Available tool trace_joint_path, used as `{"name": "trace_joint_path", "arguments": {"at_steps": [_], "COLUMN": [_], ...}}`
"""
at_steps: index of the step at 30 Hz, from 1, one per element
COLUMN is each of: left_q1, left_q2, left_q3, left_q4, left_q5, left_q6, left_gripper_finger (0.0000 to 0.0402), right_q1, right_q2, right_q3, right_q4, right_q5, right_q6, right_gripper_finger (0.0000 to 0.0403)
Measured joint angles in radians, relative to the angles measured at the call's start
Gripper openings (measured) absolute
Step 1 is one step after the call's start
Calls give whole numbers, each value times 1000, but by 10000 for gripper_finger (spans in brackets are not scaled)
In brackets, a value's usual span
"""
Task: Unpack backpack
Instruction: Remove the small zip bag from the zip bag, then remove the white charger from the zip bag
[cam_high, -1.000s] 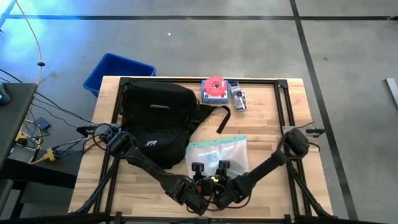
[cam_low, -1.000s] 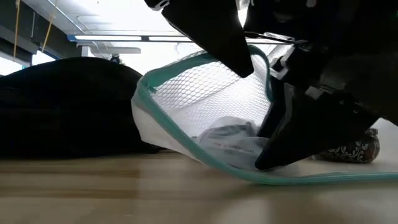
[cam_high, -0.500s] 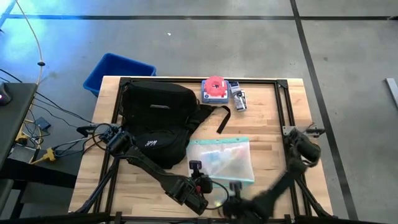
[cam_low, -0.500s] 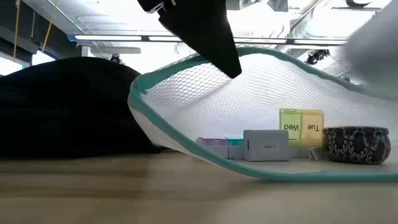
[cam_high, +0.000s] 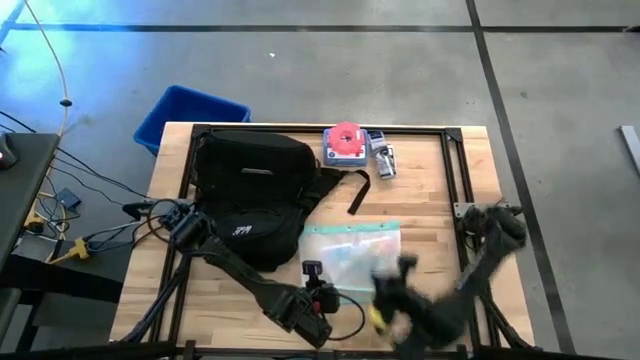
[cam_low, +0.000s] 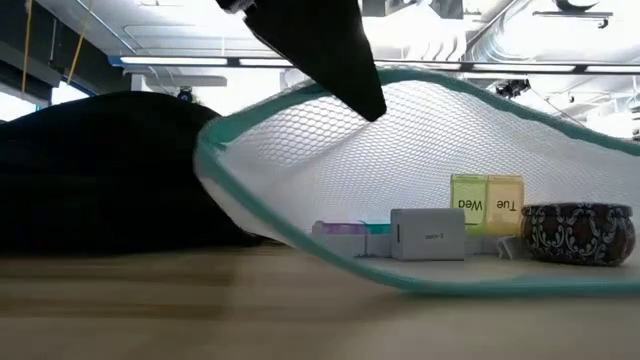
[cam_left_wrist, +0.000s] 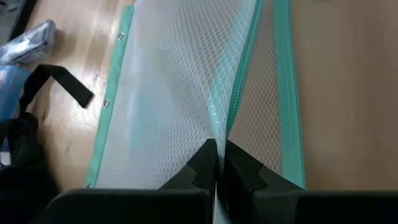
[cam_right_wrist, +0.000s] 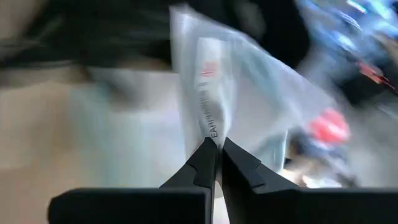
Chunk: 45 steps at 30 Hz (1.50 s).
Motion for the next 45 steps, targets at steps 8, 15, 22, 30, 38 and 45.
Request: {"name": "trace_joint_path", "arguments": {"at_steps": [8, 15, 22, 30, 38, 45], "left_q1": [-26, -27, -17, -12, -14, -19], "left_q2": [-1, -1, -1, -1, -1, -1], "left_q3": [0, 0, 0, 0, 0, 0], "left_q4": [1, 1, 2, 5, 5, 5], "left_q5": [-5, -4, -3, 2, 4, 4], "left_q6": [-10, -9, -8, -26, -55, -61], "left_gripper_finger": [0, 0, 0, 0, 0, 0], "right_q1": [-515, -1002, -1336, -1417, -1266, -575], "right_q2": [-340, -522, -514, -515, -592, -739], "right_q3": [-576, -945, -1023, -998, -997, -998], "right_q4": [348, 799, 950, 955, 864, 873], "right_q5": [-135, -342, -350, -353, -505, -506], "right_q6": [-193, -528, -703, -765, -697, -396], "right_gripper_finger": [0, 0, 2, 95, 198, 189]}}
